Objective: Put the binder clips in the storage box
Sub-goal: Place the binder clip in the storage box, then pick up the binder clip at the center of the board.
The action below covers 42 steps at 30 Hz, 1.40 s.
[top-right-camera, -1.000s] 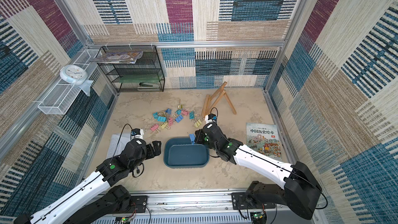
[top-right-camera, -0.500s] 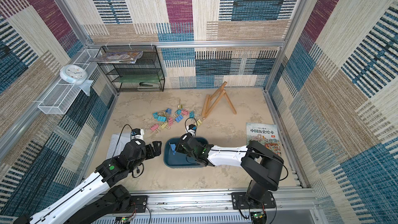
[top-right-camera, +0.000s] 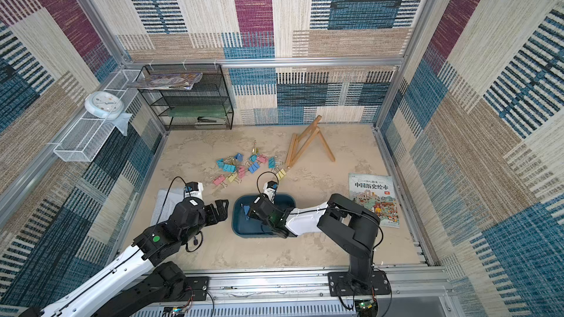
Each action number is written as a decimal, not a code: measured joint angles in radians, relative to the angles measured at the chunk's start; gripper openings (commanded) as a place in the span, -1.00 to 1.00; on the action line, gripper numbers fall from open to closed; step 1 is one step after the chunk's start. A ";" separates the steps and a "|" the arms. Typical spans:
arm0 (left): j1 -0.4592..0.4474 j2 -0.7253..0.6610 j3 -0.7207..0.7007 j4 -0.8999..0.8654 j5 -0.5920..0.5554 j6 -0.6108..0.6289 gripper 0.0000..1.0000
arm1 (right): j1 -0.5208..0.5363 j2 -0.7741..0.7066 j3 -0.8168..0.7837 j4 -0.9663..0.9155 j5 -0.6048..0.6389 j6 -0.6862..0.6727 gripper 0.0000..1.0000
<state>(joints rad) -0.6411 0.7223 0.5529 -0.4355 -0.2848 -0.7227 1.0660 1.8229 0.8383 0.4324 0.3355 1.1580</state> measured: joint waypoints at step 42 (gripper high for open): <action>0.000 -0.023 0.020 -0.042 0.009 -0.024 0.98 | -0.267 0.163 0.715 -0.740 -0.124 -0.582 0.10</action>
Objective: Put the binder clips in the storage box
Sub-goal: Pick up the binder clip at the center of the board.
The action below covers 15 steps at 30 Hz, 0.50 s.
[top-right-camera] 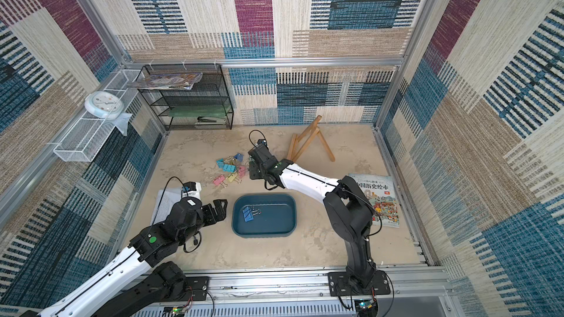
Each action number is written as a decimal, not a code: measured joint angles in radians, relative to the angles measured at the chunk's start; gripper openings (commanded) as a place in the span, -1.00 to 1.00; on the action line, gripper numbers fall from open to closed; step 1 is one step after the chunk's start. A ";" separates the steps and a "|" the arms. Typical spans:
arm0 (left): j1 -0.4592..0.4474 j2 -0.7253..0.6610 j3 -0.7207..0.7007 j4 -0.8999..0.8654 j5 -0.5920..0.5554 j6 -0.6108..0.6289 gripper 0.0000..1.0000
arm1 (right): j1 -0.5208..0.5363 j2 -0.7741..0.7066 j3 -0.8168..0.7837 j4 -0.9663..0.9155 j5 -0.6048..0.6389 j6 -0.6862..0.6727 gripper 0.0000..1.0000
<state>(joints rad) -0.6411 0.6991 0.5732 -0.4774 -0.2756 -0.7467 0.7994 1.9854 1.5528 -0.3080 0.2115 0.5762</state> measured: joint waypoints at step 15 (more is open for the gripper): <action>0.000 0.027 -0.020 0.013 0.019 -0.012 0.98 | -0.051 0.235 0.261 -0.293 0.282 0.007 0.17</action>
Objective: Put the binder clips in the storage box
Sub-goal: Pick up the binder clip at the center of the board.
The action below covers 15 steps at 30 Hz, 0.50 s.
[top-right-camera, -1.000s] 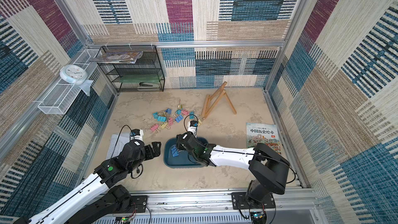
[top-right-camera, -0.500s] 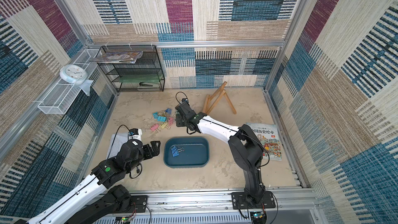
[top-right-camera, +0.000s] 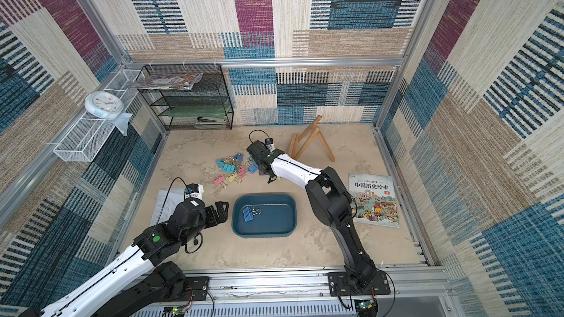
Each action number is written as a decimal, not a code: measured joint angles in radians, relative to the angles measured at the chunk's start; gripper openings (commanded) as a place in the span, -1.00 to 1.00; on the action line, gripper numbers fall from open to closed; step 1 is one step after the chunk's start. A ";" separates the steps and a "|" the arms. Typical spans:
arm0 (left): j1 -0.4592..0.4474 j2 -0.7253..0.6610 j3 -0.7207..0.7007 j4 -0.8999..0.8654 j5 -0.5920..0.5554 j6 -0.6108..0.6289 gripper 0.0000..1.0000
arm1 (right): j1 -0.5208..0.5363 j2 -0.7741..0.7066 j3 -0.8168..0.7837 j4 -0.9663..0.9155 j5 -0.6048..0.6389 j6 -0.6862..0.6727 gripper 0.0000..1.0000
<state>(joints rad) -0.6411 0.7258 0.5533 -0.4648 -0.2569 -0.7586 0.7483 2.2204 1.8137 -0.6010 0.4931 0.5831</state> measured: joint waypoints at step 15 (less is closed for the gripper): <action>0.000 0.003 -0.002 0.006 -0.001 0.003 0.98 | -0.012 0.037 -0.013 -0.024 0.048 0.005 -0.66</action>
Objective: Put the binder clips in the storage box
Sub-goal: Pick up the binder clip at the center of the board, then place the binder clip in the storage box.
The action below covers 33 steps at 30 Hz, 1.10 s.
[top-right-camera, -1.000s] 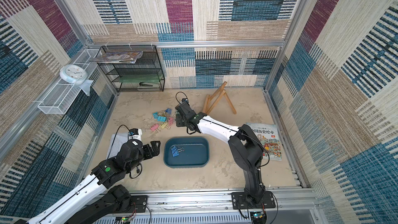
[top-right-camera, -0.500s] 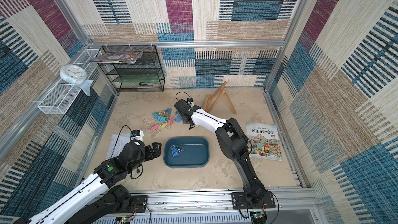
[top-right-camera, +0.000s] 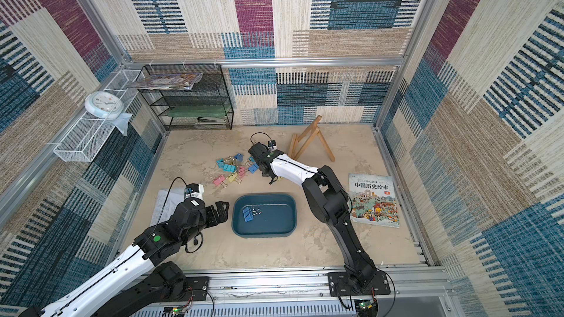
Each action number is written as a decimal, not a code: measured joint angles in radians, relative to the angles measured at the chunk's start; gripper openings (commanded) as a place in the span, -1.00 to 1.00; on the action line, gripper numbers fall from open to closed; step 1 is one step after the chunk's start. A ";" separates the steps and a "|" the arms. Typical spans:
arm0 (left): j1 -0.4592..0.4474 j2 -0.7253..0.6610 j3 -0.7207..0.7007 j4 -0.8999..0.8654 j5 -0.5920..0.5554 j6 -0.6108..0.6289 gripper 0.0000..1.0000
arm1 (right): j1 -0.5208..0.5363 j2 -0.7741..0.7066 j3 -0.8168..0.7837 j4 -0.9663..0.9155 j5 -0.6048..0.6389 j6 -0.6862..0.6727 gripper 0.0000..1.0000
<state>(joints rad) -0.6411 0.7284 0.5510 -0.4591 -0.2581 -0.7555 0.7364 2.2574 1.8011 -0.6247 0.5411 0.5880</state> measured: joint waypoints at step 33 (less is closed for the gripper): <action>0.000 0.004 -0.014 0.010 0.000 -0.022 0.98 | 0.153 -0.956 -0.937 0.568 -0.463 0.219 -1.00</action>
<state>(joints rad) -0.6411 0.7326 0.5373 -0.4496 -0.2584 -0.7776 0.8898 1.3014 0.8642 -0.0570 0.0780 0.8066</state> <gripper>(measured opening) 0.992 0.071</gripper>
